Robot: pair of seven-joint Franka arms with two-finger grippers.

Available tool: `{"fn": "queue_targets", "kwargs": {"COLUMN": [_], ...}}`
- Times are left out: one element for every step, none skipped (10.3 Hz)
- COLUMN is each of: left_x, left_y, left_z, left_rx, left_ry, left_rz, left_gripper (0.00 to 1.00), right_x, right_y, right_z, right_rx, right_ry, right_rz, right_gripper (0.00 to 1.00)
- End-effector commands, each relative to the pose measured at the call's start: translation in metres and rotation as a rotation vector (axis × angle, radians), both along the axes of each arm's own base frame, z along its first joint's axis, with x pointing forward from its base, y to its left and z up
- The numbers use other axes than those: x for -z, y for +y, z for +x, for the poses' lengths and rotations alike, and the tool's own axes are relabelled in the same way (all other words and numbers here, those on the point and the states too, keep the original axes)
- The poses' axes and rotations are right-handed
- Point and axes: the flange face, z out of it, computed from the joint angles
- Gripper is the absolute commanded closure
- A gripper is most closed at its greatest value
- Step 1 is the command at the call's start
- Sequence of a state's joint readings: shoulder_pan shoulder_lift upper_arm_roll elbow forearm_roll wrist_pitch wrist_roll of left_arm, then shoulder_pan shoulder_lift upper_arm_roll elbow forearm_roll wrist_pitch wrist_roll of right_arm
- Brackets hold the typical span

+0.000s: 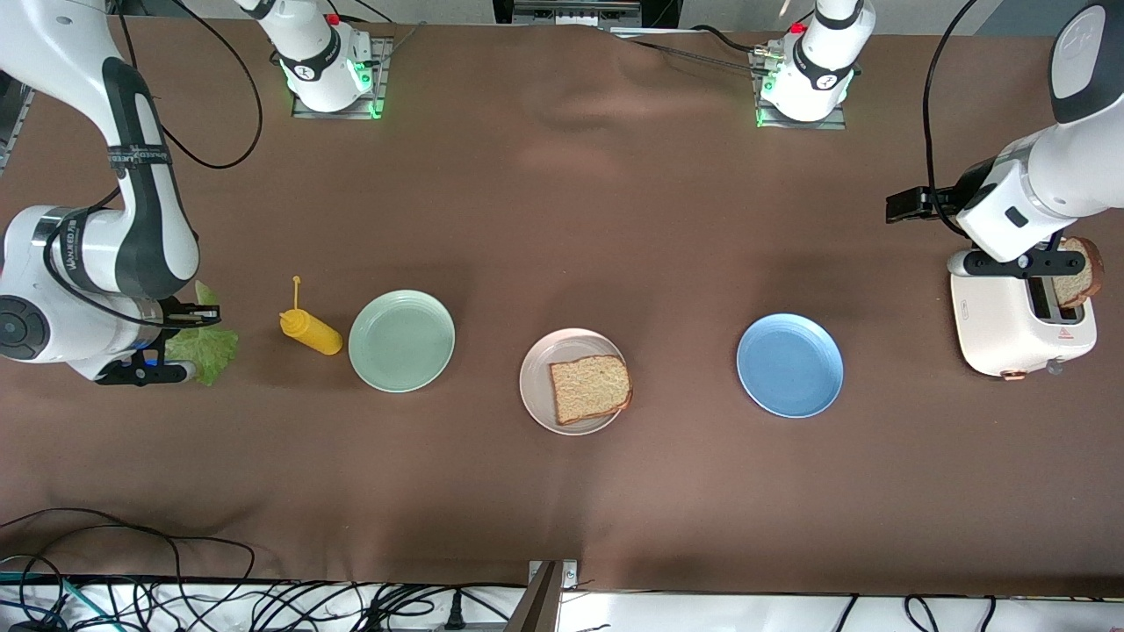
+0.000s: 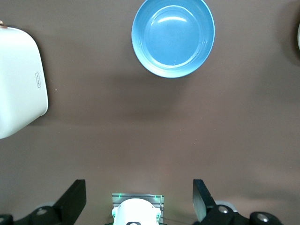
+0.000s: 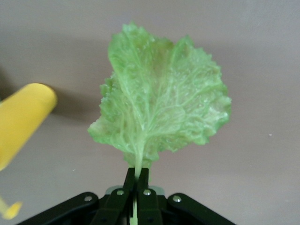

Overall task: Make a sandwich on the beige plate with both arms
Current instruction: 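Lift the lettuce leaf off the table with the right gripper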

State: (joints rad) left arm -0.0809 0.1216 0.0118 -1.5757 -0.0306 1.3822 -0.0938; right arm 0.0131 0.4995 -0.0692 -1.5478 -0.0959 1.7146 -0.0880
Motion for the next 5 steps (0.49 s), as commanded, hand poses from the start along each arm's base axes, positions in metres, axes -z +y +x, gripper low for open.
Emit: {"fn": "queue_targets", "kwargs": {"left_x": [0.0,0.0,0.0,0.0,0.0], "left_y": [0.003,0.003,0.003,0.003,0.003], "left_z": [-0.003,-0.003,-0.004,-0.004,-0.004], "left_rx": [0.011,0.01,0.008,0.009,0.008], "left_ry": [0.004,0.004,0.005,0.005,0.005], "left_rz": [0.025,0.026,0.025,0.025,0.024], "left_gripper": [0.0,0.0,0.0,0.0,0.0], "right_x": [-0.085,-0.115,-0.127,-0.13,-0.133], "right_y": [0.03,0.043,0.056,0.076,0.099], "right_z": [-0.001,0.001,0.0,-0.006,-0.008], "right_rx": [-0.038,-0.054,-0.068,-0.081,-0.083], "right_ry": [0.02,0.007,0.017,0.04,0.036], "right_rz": [0.018,0.026,0.04,0.086,0.134], "right_gripper": [1.0,1.0,1.0,1.0,1.0]}}
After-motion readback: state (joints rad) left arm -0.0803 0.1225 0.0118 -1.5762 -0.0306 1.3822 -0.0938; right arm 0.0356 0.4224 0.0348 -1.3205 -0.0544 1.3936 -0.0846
